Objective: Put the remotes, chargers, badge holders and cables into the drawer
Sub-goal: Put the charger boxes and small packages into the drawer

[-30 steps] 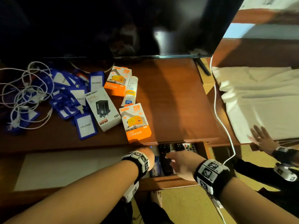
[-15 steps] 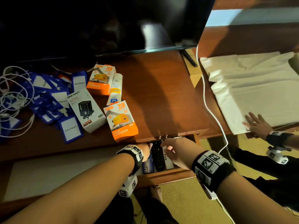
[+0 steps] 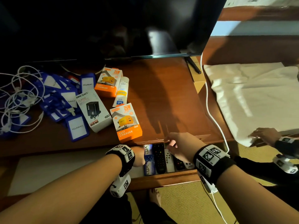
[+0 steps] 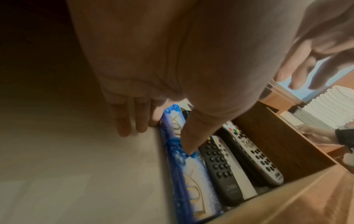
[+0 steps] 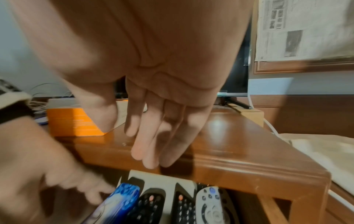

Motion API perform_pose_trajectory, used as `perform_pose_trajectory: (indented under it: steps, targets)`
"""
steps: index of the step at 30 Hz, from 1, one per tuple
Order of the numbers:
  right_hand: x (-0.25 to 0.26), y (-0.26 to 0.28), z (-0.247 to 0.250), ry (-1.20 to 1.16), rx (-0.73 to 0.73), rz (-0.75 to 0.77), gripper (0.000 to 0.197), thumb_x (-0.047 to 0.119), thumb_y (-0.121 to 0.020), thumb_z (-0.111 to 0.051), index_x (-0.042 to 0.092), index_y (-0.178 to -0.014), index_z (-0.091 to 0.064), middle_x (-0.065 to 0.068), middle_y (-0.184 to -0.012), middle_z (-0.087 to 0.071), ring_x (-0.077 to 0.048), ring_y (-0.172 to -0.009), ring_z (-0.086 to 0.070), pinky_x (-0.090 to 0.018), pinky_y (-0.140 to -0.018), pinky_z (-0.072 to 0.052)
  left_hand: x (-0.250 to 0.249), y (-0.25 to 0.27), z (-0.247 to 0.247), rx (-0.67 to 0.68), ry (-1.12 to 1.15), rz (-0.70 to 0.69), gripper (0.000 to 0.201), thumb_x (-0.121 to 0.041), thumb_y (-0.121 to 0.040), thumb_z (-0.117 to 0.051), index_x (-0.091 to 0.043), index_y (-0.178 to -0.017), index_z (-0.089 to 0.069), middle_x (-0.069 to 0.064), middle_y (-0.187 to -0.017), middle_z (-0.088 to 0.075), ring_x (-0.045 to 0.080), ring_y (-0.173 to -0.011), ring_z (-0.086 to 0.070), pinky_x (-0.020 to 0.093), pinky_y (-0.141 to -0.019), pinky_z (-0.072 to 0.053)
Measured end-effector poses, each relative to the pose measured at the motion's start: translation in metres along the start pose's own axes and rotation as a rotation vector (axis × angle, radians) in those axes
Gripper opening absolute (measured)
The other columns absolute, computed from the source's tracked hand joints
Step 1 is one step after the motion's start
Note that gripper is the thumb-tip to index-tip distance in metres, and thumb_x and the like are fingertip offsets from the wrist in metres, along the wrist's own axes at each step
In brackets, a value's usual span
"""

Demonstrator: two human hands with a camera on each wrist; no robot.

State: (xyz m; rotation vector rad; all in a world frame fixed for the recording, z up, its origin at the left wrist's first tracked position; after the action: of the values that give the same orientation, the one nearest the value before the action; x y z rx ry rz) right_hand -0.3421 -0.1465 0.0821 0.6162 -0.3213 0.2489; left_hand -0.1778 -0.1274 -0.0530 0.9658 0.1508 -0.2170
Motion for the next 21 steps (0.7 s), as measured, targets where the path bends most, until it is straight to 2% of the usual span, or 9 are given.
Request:
perform_pose_trajectory:
  steps: [2,4,6,8,10,12,14,18,21]
  targets:
    - [0.009,0.008,-0.017,0.009,0.095,0.039,0.041,0.055,-0.092,-0.064,0.035,-0.127,-0.060,0.011,-0.114,-0.070,-0.016,-0.101,-0.067,-0.033,-0.090,-0.056,-0.004,0.010,0.004,-0.023,0.038,-0.057,0.027,-0.022,-0.103,-0.052,-0.007,-0.124,-0.062,0.014,-0.122,-0.067,0.033,-0.112,-0.063,0.038,-0.097,-0.050]
    - [0.019,0.021,-0.048,0.036,0.251,0.082,0.065,0.069,-0.081,-0.070,0.036,-0.135,-0.055,0.011,-0.123,-0.067,-0.017,-0.109,-0.065,-0.036,-0.097,-0.054,-0.005,0.022,0.007,-0.043,0.034,-0.078,0.031,-0.024,-0.107,-0.047,-0.006,-0.128,-0.062,0.015,-0.129,-0.065,0.034,-0.118,-0.061,0.037,-0.096,-0.047]
    - [0.026,0.031,-0.084,0.169,0.389,0.132,0.081,0.069,-0.075,-0.075,0.037,-0.144,-0.046,0.006,-0.135,-0.063,-0.024,-0.121,-0.060,-0.042,-0.103,-0.051,0.005,0.035,0.009,-0.078,0.051,-0.040,0.036,-0.027,-0.107,-0.048,-0.008,-0.135,-0.058,0.011,-0.137,-0.061,0.031,-0.124,-0.059,0.036,-0.098,-0.046]
    - [0.031,0.031,-0.111,0.361,0.421,0.202,0.075,0.056,-0.083,-0.075,0.034,-0.146,-0.042,0.000,-0.134,-0.060,-0.029,-0.125,-0.053,-0.047,-0.101,-0.051,0.023,0.044,0.009,-0.135,0.147,0.003,0.041,-0.031,-0.104,-0.051,-0.017,-0.143,-0.054,0.007,-0.144,-0.058,0.027,-0.129,-0.058,0.035,-0.104,-0.048]
    - [0.033,0.027,-0.124,0.458,0.362,0.235,0.062,0.044,-0.090,-0.071,0.031,-0.143,-0.043,-0.002,-0.131,-0.060,-0.030,-0.124,-0.050,-0.048,-0.097,-0.050,0.036,0.059,0.011,-0.210,0.266,0.024,0.042,-0.036,-0.104,-0.052,-0.022,-0.143,-0.054,0.003,-0.144,-0.060,0.023,-0.129,-0.059,0.035,-0.107,-0.048]
    - [0.029,0.025,-0.129,0.462,0.327,0.215,0.052,0.032,-0.094,-0.067,0.030,-0.141,-0.044,-0.004,-0.130,-0.059,-0.031,-0.123,-0.052,-0.049,-0.098,-0.047,0.044,0.073,0.013,-0.289,0.360,0.025,0.036,-0.035,-0.103,-0.055,-0.023,-0.137,-0.060,0.000,-0.136,-0.065,0.019,-0.123,-0.062,0.033,-0.105,-0.049]
    - [0.025,0.026,-0.133,0.413,0.321,0.185,0.047,0.022,-0.095,-0.062,0.027,-0.139,-0.046,-0.007,-0.127,-0.060,-0.035,-0.120,-0.056,-0.049,-0.098,-0.049,0.050,0.089,0.019,-0.382,0.426,0.009,0.027,-0.034,-0.103,-0.058,-0.024,-0.126,-0.065,-0.003,-0.125,-0.070,0.015,-0.113,-0.065,0.030,-0.099,-0.051]
    - [0.032,0.038,-0.140,0.418,0.301,0.230,0.043,0.020,-0.089,-0.066,0.022,-0.129,-0.051,-0.009,-0.115,-0.066,-0.036,-0.105,-0.064,-0.044,-0.087,-0.054,0.062,0.122,0.036,-0.557,0.549,-0.003,0.013,-0.036,-0.101,-0.060,-0.030,-0.109,-0.070,-0.013,-0.104,-0.069,0.006,-0.097,-0.064,0.029,-0.085,-0.051]
    - [0.034,0.053,-0.149,0.390,0.275,0.272,0.030,0.027,-0.091,-0.057,0.025,-0.121,-0.053,-0.004,-0.108,-0.066,-0.033,-0.100,-0.066,-0.044,-0.082,-0.054,0.072,0.142,0.051,-0.659,0.603,-0.031,0.011,-0.037,-0.101,-0.061,-0.031,-0.103,-0.071,-0.015,-0.100,-0.069,0.003,-0.095,-0.063,0.029,-0.082,-0.050]
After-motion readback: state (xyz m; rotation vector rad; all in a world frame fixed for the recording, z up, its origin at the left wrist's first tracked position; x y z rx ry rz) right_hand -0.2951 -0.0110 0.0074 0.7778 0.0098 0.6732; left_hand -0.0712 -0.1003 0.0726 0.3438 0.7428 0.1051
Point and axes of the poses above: each hand's wrist, its own y-axis away from the middle knuckle, its own z-axis out of the back of the hand, x = y × z, the point moved 8 cm from there along -y, towards the middle knuckle
